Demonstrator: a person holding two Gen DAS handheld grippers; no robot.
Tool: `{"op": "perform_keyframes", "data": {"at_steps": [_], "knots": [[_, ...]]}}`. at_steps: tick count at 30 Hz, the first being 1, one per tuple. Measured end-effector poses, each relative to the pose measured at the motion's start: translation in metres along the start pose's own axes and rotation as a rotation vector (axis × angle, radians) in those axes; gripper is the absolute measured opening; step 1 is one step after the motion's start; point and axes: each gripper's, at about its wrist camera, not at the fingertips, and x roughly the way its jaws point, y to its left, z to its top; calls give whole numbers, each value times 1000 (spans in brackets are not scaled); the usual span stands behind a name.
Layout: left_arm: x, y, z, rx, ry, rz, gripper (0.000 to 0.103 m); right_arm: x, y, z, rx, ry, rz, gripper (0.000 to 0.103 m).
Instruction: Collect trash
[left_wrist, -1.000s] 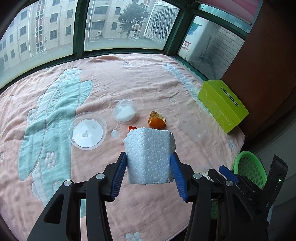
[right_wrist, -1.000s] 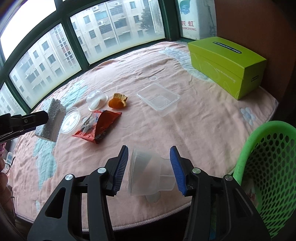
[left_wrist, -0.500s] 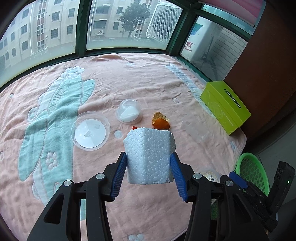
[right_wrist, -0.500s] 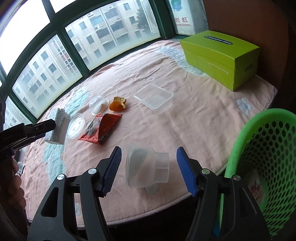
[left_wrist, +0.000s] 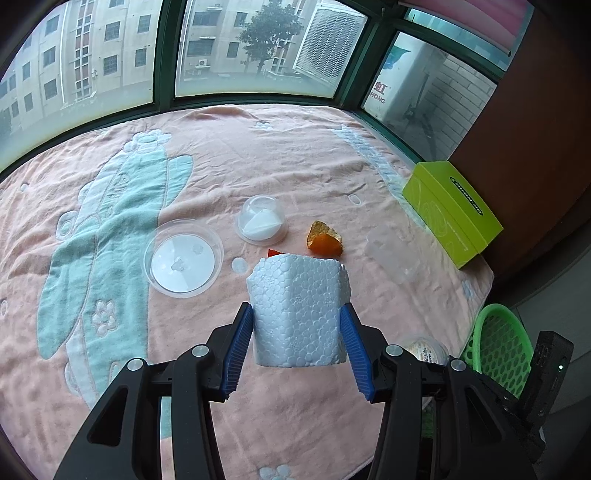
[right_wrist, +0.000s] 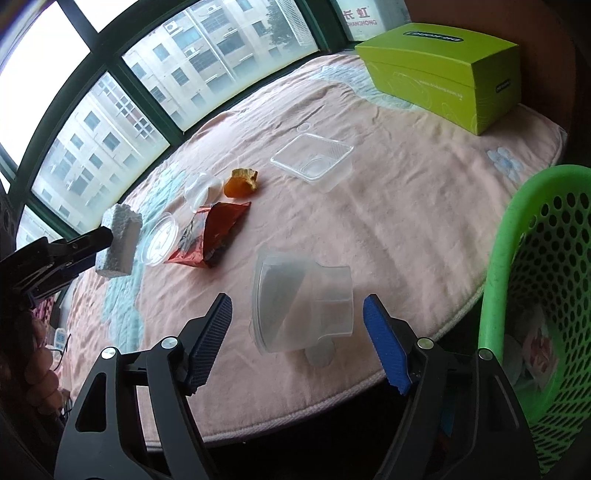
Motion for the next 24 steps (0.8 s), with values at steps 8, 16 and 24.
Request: {"op": "perform_keyframes", "data": {"at_steps": [8,16,24], "knots": [[-4,15,-1,-29,-5,16,47,-1,33,6,-85,-27,39,75],[-12,38,-3,-69,-18,37,47,8,64,6,-173,-46,36,75],[-13,49,-6,-93,-18,43,47,29,70,4,-257,-24,-65,74]]}}
